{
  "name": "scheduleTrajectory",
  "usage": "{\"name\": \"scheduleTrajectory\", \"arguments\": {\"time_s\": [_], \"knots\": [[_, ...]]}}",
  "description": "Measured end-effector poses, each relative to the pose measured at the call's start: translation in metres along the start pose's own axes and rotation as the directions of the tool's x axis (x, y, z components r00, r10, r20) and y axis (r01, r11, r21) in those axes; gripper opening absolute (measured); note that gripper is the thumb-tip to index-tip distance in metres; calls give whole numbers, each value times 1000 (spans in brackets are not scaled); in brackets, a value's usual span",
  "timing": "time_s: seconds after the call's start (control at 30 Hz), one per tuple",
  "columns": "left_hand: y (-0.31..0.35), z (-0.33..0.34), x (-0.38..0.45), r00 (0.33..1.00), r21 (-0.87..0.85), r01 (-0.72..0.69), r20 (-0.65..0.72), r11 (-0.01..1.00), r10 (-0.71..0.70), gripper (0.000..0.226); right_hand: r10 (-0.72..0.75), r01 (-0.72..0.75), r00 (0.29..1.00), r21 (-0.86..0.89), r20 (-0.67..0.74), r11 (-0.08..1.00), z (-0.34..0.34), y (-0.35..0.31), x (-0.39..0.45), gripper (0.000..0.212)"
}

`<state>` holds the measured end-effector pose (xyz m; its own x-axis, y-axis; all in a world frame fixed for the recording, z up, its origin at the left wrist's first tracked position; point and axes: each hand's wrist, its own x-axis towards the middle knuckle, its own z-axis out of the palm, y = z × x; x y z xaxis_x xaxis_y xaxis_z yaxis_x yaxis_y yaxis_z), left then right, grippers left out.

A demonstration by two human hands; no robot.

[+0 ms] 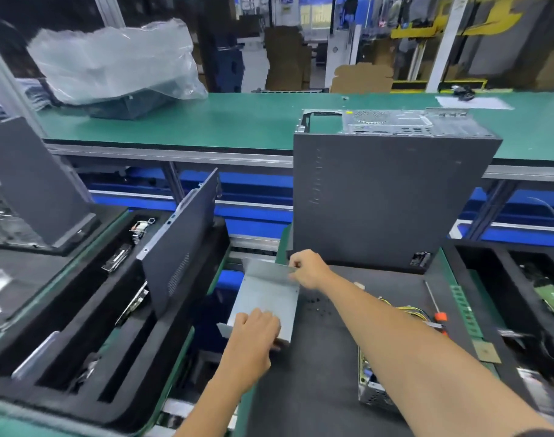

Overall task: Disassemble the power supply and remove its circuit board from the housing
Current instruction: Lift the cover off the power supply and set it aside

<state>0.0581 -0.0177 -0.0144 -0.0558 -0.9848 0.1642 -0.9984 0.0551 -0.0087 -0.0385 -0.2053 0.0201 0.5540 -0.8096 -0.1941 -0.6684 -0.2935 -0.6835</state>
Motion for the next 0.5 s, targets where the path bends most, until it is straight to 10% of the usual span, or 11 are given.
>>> {"name": "scheduleTrajectory", "arguments": {"time_s": [0.5], "knots": [[12,41,25,999,-97,40,-11,995,-41,45,-70,69,997,-104,-12,992,23,36,32,36]]}}
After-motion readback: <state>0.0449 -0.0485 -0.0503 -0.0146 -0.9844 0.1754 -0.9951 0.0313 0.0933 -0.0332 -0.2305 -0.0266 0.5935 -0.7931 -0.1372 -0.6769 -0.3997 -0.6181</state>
